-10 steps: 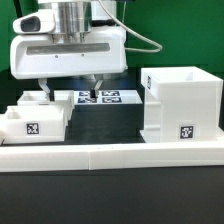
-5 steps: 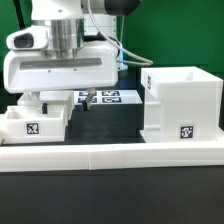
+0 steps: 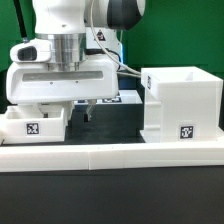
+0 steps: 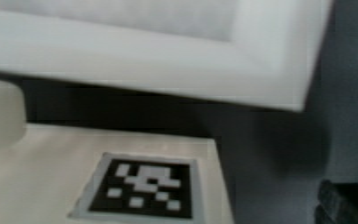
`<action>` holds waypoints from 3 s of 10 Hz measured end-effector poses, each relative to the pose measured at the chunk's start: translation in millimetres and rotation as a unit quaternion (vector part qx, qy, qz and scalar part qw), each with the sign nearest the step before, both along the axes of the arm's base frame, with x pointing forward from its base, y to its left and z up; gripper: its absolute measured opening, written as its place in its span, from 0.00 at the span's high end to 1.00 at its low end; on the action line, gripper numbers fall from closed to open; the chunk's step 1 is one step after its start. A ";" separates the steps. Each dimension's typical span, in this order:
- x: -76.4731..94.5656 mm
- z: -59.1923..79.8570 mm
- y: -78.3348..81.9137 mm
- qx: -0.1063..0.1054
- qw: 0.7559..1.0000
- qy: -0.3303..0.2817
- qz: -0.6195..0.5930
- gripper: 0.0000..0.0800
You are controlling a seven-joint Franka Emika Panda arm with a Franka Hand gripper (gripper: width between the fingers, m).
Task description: Assemble drawer
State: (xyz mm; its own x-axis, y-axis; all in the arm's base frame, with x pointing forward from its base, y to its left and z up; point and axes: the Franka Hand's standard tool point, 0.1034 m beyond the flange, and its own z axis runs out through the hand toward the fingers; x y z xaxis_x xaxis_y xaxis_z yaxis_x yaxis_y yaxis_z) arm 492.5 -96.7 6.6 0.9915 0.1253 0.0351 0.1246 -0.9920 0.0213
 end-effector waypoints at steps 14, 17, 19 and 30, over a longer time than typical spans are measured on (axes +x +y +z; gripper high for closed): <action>0.5 5.7 7.9 0.000 1.000 -0.003 0.010 0.95; -0.8 43.7 35.2 0.011 0.998 0.001 0.056 0.95; -1.5 41.8 34.4 0.011 0.998 0.002 0.060 0.95; 5.6 27.4 49.8 -0.028 0.836 0.033 0.547 0.95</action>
Offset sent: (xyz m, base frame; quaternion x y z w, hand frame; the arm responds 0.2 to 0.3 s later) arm 0.0000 0.0000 0.0000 0.0000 0.0000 0.0000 1.0000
